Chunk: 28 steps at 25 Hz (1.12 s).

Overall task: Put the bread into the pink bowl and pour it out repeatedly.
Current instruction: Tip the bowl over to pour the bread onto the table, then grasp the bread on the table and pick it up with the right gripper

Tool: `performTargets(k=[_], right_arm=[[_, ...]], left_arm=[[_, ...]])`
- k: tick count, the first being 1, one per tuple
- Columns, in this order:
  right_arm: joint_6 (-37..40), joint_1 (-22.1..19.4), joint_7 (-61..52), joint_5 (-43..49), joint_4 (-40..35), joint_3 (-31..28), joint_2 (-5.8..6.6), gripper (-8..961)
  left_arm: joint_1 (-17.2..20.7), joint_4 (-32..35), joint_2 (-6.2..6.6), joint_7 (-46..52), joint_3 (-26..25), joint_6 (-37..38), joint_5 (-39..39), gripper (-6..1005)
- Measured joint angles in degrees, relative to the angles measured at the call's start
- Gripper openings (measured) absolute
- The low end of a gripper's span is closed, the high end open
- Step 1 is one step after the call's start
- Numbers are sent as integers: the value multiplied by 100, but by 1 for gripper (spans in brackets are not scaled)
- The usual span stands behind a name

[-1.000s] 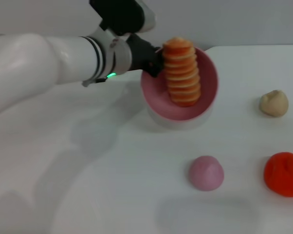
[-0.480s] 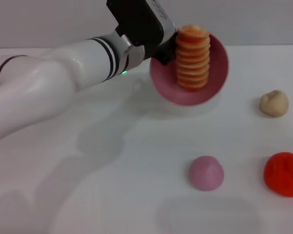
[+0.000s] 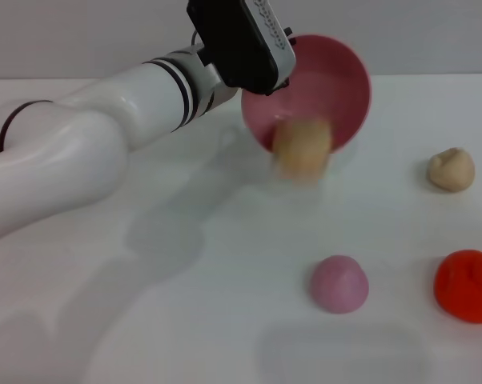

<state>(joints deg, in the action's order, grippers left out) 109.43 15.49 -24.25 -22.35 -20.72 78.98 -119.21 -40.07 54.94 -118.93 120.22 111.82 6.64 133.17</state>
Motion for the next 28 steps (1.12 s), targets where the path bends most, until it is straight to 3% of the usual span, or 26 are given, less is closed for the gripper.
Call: performTargets(k=[6, 21, 28], right_arm=[[8, 45, -7, 1, -16, 296, -2, 568], [-43, 214, -10, 4, 87, 450, 1, 567], [-469, 360, -10, 3, 149, 588, 11, 567]], left_arm=[[-57, -9, -6, -644, 21, 11, 4, 46], [-124, -18, -6, -641, 136, -423, -81, 46], [-182, -155, -1, -631, -340, -456, -969, 46]])
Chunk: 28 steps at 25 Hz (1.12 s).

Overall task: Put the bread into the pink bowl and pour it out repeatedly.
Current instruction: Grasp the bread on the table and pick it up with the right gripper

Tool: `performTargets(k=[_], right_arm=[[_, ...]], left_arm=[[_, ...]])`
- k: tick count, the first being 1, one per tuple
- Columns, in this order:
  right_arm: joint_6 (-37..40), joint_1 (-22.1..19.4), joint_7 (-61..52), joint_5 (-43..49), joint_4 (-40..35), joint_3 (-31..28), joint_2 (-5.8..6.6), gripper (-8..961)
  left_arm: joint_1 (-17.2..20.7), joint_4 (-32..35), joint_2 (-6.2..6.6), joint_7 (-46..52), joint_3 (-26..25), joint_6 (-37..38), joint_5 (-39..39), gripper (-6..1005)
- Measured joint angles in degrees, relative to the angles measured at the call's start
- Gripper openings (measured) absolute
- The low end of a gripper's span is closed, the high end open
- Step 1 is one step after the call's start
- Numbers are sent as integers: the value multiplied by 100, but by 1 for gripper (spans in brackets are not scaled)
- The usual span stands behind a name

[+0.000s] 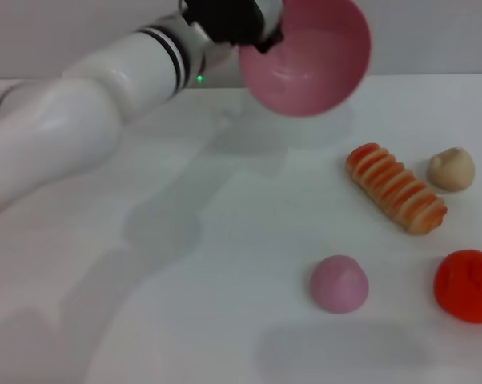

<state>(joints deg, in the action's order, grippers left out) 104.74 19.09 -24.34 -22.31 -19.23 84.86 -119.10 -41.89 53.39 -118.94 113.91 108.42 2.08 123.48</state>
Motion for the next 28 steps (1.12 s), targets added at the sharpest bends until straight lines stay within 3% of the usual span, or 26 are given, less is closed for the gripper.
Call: performTargets(k=[4, 6, 9, 10, 11, 12, 13, 15, 18, 24, 28], right_arm=[[-531, 93, -7, 1, -19, 5, 5, 568], [-875, 155, -40, 0, -52, 4, 22, 568], [-1572, 259, -229, 3, -109, 3, 63, 568], [-1809, 313, -305, 17, -128, 2, 88, 568], [-2065, 374, -354, 74, -132, 1, 118, 568], [-2292, 424, -391, 138, -147, -5, 148, 568], [-2568, 476, -422, 234, -192, -17, 185, 568], [-3247, 535, -516, 487, -436, -48, 256, 568], [-4548, 605, -776, 961, -953, -68, 408, 568], [-6799, 934, -1572, 2372, -1842, -76, 715, 568], [-8113, 1060, -2427, 3694, -2533, -43, 777, 567]], left_arm=[[-111, -91, 26, 0, -599, 462, -588, 46], [-282, -250, 45, 1, -1338, 1312, -886, 46], [-282, -250, 45, 1, -1338, 1312, -886, 46], [-395, -350, 57, 19, -1811, 1937, -977, 46], [-395, -350, 57, 19, -1811, 1937, -977, 46], [-511, -440, 103, 131, -2878, 3186, -958, 46], [-511, -440, 124, 225, -3087, 3466, -905, 46], [-511, -440, 124, 225, -3087, 3466, -905, 46], [-474, -404, 192, 760, -3774, 4432, -306, 46], [-436, -399, 254, 1267, -3917, 4975, 285, 47], [-352, -407, 267, 1324, -3926, 5153, 331, 47]])
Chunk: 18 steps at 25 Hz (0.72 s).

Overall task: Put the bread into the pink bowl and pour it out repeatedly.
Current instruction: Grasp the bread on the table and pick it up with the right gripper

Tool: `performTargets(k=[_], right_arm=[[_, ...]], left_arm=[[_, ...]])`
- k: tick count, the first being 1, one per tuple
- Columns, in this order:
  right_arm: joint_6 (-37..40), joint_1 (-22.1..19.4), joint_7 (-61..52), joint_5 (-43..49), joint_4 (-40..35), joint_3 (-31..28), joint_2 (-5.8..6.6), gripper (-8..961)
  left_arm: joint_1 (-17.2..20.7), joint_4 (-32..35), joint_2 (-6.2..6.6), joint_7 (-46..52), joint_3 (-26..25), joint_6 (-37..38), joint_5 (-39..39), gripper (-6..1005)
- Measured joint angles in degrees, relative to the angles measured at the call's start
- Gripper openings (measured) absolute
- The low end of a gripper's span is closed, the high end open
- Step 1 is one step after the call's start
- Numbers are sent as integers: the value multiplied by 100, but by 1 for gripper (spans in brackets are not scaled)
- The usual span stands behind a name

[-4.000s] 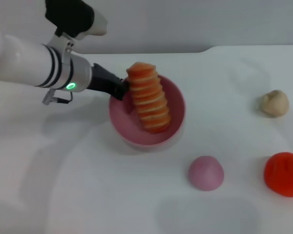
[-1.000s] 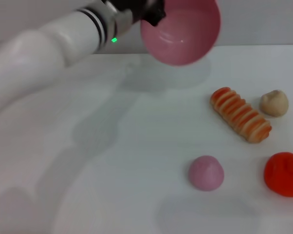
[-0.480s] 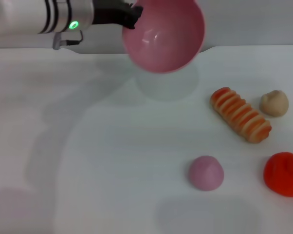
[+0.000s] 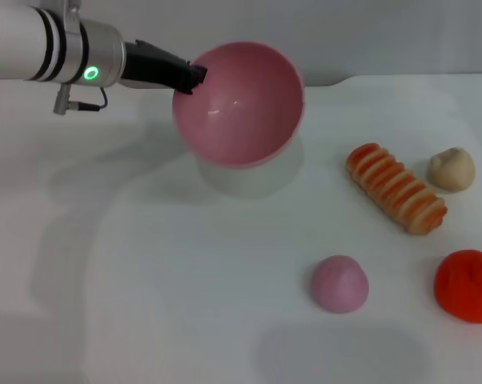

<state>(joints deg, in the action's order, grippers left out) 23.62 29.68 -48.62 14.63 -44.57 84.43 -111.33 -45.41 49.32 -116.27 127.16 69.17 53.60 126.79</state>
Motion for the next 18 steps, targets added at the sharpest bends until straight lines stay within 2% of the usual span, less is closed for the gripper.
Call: performTargets(k=[4, 6, 11, 14, 18], right_arm=[[-574, 71, -901, 1039, -346, 115, 11, 567], [-596, 145, -1235, 1335, -336, 183, 32, 567], [-576, 395, -1942, 1943, -91, 403, 145, 567], [-547, 626, -2447, 2358, 190, 547, 260, 567], [-283, 1074, -3362, 3011, 865, 854, 477, 567]], left_arm=[[19, -14, -3, 1, -1, 10, 8, 47], [63, -78, -61, 2, -3, 2, 97, 47], [90, -95, -98, 2, 22, -13, 119, 47], [90, -98, -101, 2, 22, -16, 119, 47], [89, -107, -120, 2, 44, -46, 120, 47]])
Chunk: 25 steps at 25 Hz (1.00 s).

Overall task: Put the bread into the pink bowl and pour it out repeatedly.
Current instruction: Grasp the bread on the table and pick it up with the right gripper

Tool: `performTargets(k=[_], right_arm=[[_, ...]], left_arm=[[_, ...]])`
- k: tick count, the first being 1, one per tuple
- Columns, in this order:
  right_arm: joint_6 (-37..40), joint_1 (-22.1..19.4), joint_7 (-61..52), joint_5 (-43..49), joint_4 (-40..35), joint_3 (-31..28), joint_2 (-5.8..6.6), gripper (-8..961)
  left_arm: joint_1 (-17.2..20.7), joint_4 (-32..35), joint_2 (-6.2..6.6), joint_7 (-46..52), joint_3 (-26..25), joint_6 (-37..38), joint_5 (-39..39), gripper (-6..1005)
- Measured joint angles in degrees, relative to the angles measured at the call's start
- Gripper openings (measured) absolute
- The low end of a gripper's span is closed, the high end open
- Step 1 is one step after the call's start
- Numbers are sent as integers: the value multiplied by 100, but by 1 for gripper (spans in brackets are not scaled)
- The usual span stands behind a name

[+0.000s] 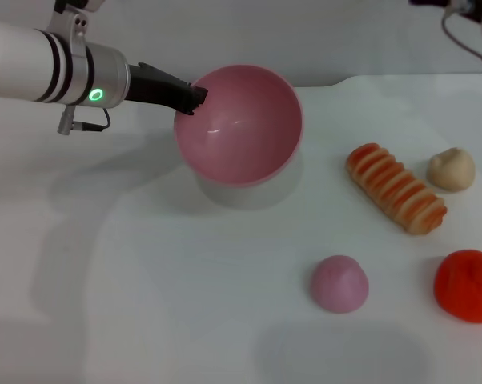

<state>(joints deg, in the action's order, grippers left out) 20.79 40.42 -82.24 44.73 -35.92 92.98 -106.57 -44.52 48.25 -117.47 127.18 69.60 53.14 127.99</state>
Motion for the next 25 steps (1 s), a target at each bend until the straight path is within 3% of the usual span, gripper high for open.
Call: performTargets(k=[4, 8, 12, 13, 20, 25], right_arm=[[698, 465, -1140, 1089, 805, 17, 152, 567], [1191, 688, -2128, 2304, 1017, -82, 276, 567], [2097, 920, -3246, 4165, 1044, -654, 422, 568], [2498, 1044, -3725, 5110, 1035, -953, 458, 568], [3764, 1547, -4482, 7032, 1083, -1311, 545, 568], [4770, 1842, -4623, 7728, 1145, -1294, 498, 567]], left_arm=[[-1, 0, -6, 0, 6, -9, 0, 47], [-3, -15, -11, 0, 8, -38, -1, 47], [-6, -47, -11, 0, 8, -58, -2, 47], [-6, -47, -11, 0, 8, -58, -2, 47], [-5, -57, -11, 0, 8, -95, -2, 46], [-14, -57, -12, 0, 9, -134, -2, 46]])
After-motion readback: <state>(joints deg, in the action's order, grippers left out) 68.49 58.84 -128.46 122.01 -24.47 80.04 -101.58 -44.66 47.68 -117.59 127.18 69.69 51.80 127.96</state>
